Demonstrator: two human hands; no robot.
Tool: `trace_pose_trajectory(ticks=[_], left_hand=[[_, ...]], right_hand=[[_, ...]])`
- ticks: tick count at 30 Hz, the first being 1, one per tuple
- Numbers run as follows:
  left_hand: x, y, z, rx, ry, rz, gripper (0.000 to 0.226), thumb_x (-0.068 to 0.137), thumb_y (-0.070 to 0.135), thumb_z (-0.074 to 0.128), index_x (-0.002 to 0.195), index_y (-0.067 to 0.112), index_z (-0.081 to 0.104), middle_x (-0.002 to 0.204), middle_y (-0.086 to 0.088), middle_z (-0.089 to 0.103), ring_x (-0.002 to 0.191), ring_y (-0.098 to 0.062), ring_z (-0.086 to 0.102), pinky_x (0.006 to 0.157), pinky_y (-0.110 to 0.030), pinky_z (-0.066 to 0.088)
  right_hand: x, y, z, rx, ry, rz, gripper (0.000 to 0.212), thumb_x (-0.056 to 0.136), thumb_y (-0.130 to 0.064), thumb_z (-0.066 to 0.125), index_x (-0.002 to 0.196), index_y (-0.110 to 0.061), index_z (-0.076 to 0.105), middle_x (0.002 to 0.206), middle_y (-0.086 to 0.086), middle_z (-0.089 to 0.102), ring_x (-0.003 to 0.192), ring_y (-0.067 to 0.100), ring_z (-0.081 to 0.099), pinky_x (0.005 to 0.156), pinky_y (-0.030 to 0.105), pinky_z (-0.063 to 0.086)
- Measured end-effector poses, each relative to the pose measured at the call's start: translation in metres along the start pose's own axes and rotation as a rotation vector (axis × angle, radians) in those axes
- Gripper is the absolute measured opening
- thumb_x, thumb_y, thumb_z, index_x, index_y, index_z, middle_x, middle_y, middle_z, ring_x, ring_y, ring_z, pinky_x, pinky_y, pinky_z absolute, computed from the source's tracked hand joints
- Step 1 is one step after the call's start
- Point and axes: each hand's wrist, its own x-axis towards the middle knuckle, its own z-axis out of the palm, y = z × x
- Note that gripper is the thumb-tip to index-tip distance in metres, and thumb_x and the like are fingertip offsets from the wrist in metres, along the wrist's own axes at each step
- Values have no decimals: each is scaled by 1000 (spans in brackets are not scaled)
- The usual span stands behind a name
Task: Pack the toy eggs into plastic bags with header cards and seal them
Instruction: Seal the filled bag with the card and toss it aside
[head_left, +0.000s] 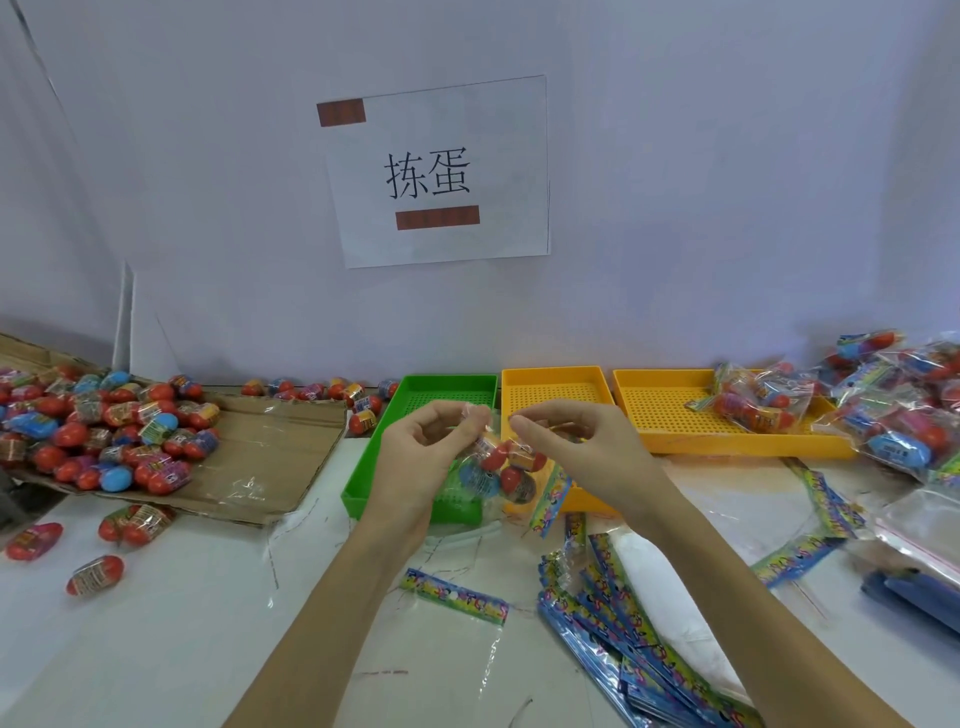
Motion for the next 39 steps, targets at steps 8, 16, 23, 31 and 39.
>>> trace_pose_trajectory(ticks=[8, 16, 23, 31, 39], left_hand=[[-4, 3, 7, -12, -2, 19, 40, 74, 43, 83, 101, 13, 79, 95, -3, 79, 86, -13, 74, 78, -21, 58], [1, 0, 1, -44, -55, -69, 42, 71, 26, 88, 109, 12, 78, 107, -7, 79, 106, -24, 74, 91, -31, 59], [3, 1, 5, -374, -46, -170, 21, 68, 18, 85, 88, 12, 84, 100, -8, 80, 90, -12, 75, 76, -18, 58], [0, 3, 16, -562, 4, -335, 24, 79, 21, 74, 101, 10, 77, 101, -6, 73, 82, -12, 63, 83, -26, 53], [-3, 0, 17, -451, 32, -145, 22, 83, 22, 75, 95, 4, 77, 90, -7, 76, 82, -13, 71, 73, -22, 59]], right_hand=[[-3, -3, 6, 131, 45, 39, 9, 88, -27, 81, 88, -17, 80, 80, -1, 77, 71, 12, 72, 62, 21, 58], [4, -3, 3, 386, 188, 251, 13, 99, -24, 68, 103, -12, 71, 101, 6, 73, 88, 19, 64, 77, 30, 52], [1, -2, 2, 277, 131, 153, 37, 80, -46, 78, 98, -14, 78, 89, -1, 76, 80, 10, 68, 73, 22, 56], [1, -4, 15, 790, 120, 257, 25, 77, -25, 81, 92, -7, 75, 79, 4, 72, 72, 15, 64, 69, 26, 57], [0, -4, 7, 655, 111, 199, 22, 81, -31, 78, 85, -10, 77, 73, 5, 61, 65, 14, 53, 61, 20, 52]])
